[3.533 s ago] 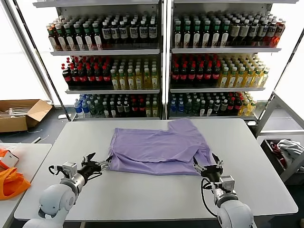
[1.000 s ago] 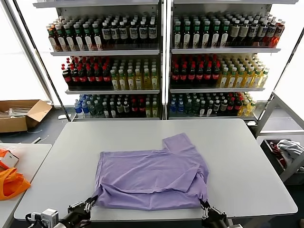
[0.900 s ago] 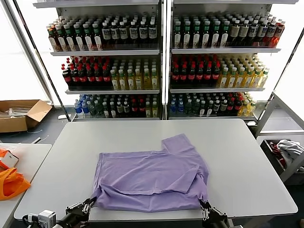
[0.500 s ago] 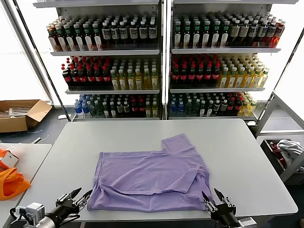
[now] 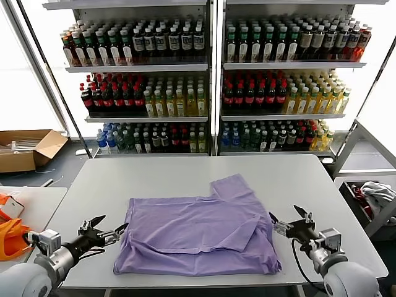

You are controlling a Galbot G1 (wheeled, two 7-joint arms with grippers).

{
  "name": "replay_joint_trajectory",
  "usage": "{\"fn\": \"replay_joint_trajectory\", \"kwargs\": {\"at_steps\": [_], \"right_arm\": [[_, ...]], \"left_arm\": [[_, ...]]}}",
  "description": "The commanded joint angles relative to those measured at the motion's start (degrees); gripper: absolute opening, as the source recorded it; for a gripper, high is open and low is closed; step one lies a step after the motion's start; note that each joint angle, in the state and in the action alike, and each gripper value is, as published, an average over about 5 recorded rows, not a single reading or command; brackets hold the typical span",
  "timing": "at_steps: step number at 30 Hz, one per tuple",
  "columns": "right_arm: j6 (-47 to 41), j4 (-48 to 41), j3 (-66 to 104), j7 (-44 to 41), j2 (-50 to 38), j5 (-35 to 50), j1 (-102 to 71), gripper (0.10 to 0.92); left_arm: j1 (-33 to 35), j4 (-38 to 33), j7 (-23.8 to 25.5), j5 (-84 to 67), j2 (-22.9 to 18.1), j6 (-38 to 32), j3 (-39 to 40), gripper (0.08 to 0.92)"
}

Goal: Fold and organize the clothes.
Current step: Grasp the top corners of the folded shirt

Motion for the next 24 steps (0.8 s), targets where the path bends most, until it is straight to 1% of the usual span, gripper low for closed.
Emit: {"fn": "replay_joint_trajectory", "kwargs": {"at_steps": [1,4,11,15,19,24], "right_arm": [[-1.2,-18.3,-8.8,-3.9,-1.4,2.5,21.0,0.823],[-1.9,-23.5,-12.1,-4.1,0.0,4.6,24.8,0.823],[-1.1,-29.1,-17.6,-2.4,3.0,-1.8,29.2,0.823],[-1.6,-30.1,-19.3,-0.8,4.3,-1.6,30.2,0.823],[-1.4,-31.9,-20.1,1.3,5.8,1.1,31.1,0.823],[-1.0,-34.0,-20.3,2.0,7.6,1.9,31.8,0.823]], "left_arm": [[-17.8,15.0,4.0,0.0,3.1,-1.3,12.1,0.823],[-22.0,19.3,4.2,0.1,2.5,-1.7,16.0,0.823],[-28.3,25.2,4.1,0.3,1.0,-2.6,21.5,0.823],[-31.3,28.1,3.3,0.7,-1.2,-2.6,23.6,0.823],[-33.3,30.9,2.7,1.3,-2.9,-2.9,24.9,0.822],[-32.8,31.9,2.9,2.2,-3.2,-3.6,24.9,0.823]]}}
